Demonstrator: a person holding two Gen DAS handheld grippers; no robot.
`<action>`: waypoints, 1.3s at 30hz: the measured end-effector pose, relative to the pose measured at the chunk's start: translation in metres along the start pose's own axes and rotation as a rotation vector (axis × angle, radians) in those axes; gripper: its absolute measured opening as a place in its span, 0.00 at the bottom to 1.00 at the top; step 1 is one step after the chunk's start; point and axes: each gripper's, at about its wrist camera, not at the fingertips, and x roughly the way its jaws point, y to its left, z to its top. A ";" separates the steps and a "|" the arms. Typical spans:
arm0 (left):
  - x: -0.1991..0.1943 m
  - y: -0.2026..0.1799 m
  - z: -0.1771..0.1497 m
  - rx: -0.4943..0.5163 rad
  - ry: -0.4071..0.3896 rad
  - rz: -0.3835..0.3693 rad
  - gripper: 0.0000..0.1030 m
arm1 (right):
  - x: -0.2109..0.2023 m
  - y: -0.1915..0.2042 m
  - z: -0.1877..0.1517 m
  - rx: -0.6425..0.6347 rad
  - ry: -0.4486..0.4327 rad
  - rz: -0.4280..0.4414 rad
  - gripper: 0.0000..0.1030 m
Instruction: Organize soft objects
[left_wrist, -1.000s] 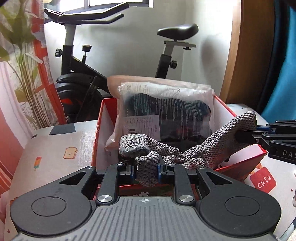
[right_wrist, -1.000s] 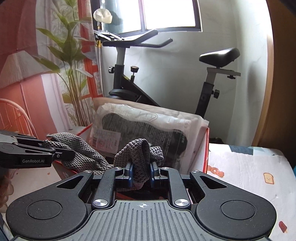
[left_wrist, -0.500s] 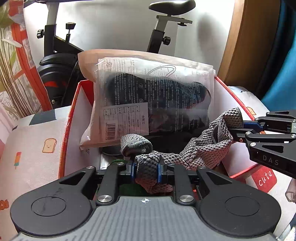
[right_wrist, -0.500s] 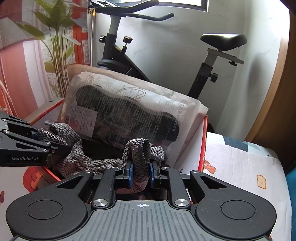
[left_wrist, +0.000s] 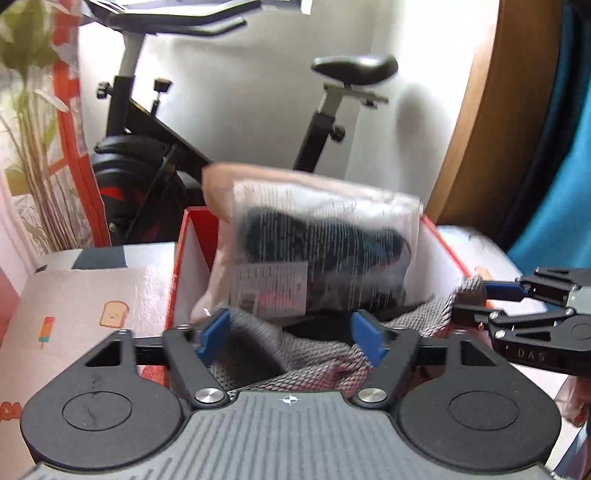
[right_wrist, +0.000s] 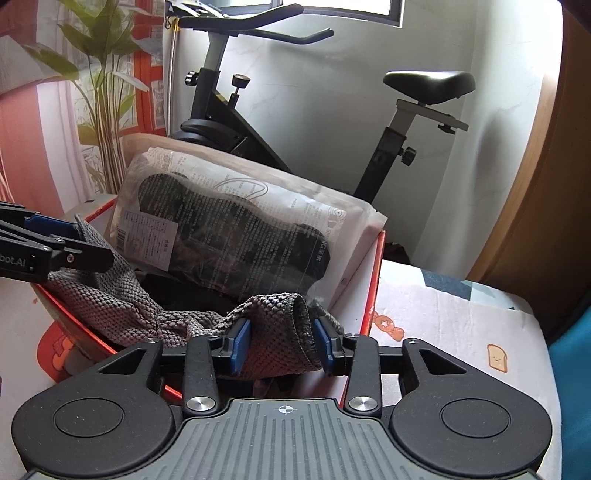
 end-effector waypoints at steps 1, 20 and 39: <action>-0.007 0.000 -0.001 -0.015 -0.025 0.001 0.92 | -0.006 -0.001 0.001 0.006 -0.017 -0.004 0.49; -0.158 -0.035 -0.012 -0.034 -0.306 0.191 1.00 | -0.167 -0.005 0.014 0.186 -0.338 0.041 1.00; -0.289 -0.089 -0.045 0.019 -0.429 0.287 1.00 | -0.312 0.042 -0.026 0.199 -0.477 0.026 1.00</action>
